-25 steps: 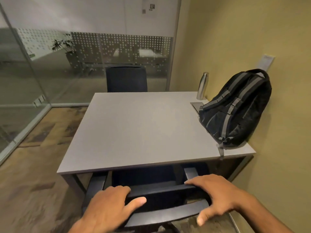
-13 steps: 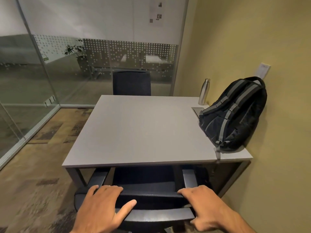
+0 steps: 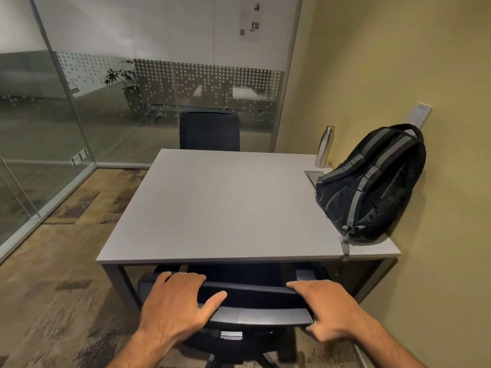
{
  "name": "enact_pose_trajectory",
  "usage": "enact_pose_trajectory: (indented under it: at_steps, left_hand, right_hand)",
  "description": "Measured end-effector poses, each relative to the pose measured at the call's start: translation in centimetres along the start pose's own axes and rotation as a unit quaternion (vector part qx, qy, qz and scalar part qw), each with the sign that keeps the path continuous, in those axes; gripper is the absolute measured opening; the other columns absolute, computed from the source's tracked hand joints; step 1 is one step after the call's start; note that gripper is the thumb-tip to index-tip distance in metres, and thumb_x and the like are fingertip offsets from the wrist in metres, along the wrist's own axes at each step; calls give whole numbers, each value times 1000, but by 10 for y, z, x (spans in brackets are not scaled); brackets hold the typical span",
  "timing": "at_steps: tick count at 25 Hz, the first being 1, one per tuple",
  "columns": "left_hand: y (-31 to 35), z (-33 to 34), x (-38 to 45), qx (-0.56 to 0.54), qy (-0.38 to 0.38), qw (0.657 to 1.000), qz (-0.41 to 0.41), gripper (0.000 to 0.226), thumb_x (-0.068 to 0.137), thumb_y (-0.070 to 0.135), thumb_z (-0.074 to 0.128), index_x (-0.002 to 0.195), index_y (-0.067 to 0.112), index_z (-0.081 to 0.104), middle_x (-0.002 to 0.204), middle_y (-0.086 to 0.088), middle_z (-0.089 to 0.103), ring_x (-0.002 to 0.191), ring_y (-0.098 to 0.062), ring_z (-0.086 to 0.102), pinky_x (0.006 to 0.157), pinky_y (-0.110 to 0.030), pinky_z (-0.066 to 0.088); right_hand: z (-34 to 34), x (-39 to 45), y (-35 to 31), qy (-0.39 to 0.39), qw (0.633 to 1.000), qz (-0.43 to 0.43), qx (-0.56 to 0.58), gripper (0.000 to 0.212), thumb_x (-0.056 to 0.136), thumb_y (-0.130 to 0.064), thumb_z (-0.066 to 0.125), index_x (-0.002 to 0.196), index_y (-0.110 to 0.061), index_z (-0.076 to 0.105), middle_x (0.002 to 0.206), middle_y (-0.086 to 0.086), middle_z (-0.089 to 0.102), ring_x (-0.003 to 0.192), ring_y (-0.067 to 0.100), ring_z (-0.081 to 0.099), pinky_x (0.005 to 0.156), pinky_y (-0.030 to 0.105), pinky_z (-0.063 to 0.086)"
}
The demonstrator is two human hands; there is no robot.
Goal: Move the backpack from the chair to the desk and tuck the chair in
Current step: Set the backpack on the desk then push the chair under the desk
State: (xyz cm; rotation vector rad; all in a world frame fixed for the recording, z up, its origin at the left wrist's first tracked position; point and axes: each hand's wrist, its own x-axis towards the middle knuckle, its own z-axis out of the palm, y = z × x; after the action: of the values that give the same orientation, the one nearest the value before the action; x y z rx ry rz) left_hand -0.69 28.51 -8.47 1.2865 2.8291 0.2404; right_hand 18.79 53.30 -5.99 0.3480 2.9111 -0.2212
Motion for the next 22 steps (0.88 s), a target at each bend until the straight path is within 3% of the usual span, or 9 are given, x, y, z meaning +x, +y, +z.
enact_pose_trajectory:
  at_steps: [3,6,10,13,17,22]
  left_hand:
    - [12,4,23,13,-4,1000,-2,92,80,87,12,138,30,55,135,14,63,128,-6,53,118,-37,26]
    - [20,7,45,14,5,1000,-3,92,79,89,11,125,29,64,121,12,71,115,-9,61,113,-38,33]
    - [28,9,69,7,0,1000,-2,88,79,87,12,116,29,67,111,10,72,106,-12,63,111,-39,35]
    - [34,9,84,11,6,1000,-3,87,80,87,12,112,28,68,106,10,73,103,-13,64,110,-41,36]
    - [44,12,101,14,6,1000,-5,81,80,87,12,92,28,66,92,8,71,91,-16,63,104,-43,41]
    - [58,17,114,14,-2,1000,-17,83,80,87,12,92,25,66,93,6,70,93,-19,63,101,-44,40]
  right_hand:
    - [-4,12,21,-2,1000,13,10,64,66,-42,64,129,-34,52,118,-11,68,109,16,64,96,35,52]
    - [-7,23,39,3,1000,27,7,66,68,-45,66,132,-35,51,121,-12,68,112,15,64,96,33,51]
    - [-21,34,52,-10,999,45,25,69,71,-39,69,138,-33,51,130,-7,66,118,16,60,104,33,47]
    - [-24,43,66,-19,998,59,32,68,70,-37,71,135,-35,50,129,-6,66,117,16,60,105,40,49]
    - [-31,55,84,-46,996,72,6,74,68,-28,71,139,-29,49,132,-1,65,119,21,60,107,44,47]
    - [-35,67,103,-76,993,83,-23,82,67,-19,71,145,-19,44,139,7,58,128,28,54,112,45,42]
